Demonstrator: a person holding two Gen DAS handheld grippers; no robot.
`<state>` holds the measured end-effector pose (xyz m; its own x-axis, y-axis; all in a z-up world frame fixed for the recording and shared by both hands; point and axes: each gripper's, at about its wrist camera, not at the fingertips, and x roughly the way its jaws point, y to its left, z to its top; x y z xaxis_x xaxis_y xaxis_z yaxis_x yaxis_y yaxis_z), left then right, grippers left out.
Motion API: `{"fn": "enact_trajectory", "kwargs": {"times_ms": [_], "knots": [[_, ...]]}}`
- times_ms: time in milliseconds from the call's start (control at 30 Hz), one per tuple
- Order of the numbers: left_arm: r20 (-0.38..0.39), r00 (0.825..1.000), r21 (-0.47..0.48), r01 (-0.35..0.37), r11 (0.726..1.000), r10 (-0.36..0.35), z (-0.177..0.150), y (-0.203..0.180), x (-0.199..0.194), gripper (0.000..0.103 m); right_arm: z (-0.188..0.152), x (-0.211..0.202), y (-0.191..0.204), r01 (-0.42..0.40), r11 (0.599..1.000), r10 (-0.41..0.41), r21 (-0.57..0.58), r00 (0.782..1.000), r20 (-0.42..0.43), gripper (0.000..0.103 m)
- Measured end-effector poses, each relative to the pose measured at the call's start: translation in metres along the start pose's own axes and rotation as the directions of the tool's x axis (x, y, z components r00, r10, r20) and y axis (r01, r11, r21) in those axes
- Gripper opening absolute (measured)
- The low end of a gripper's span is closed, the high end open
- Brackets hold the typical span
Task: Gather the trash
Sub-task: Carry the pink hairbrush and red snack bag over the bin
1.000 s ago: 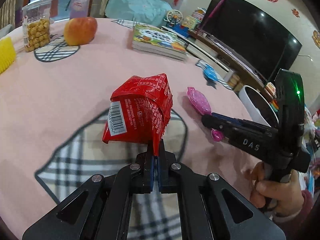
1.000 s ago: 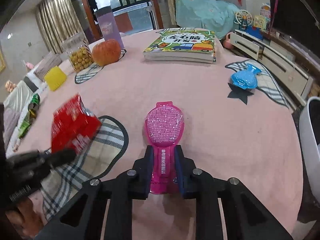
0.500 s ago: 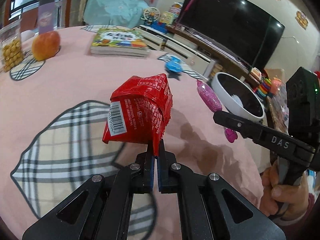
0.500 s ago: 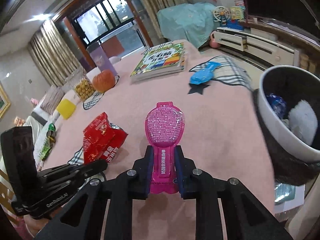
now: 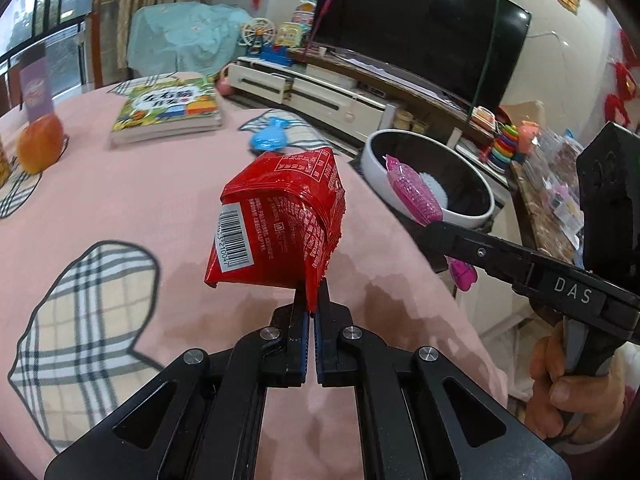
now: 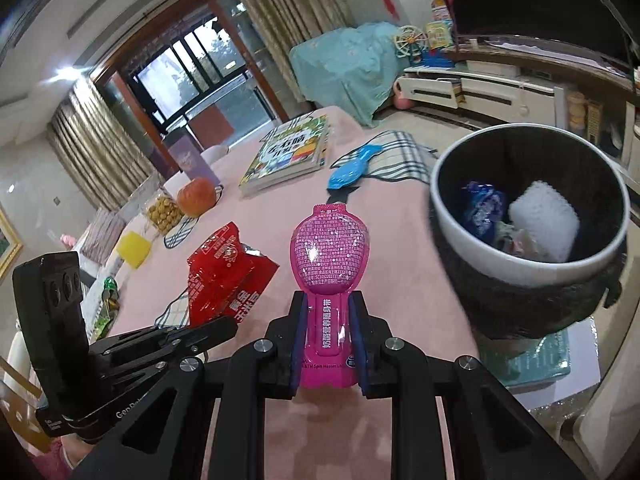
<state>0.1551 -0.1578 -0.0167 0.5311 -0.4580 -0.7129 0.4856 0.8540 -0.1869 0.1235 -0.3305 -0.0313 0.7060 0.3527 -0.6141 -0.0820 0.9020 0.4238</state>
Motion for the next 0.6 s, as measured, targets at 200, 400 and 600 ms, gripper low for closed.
{"fn": "enact_trajectory", "kwargs": {"times_ms": [200, 400, 600], "knots": [[-0.004, 1.000, 0.045, 0.006, 0.999, -0.006, 0.004, -0.025, 0.005, 0.002, 0.001, -0.018, -0.013, 0.006, 1.000, -0.007, 0.021, 0.999, 0.031, 0.021], [0.001, 1.000, 0.089, 0.009, 0.996, -0.009, 0.007, -0.046, 0.008, 0.002, 0.000, -0.032, -0.026, 0.015, 0.999, -0.017, 0.039, 0.998, 0.053, 0.021], [0.001, 1.000, 0.106, 0.019, 0.994, -0.019, 0.012, -0.057, 0.011, 0.002, -0.001, -0.044, -0.036, 0.027, 0.998, -0.031, 0.055, 0.997, 0.070, 0.021]]}}
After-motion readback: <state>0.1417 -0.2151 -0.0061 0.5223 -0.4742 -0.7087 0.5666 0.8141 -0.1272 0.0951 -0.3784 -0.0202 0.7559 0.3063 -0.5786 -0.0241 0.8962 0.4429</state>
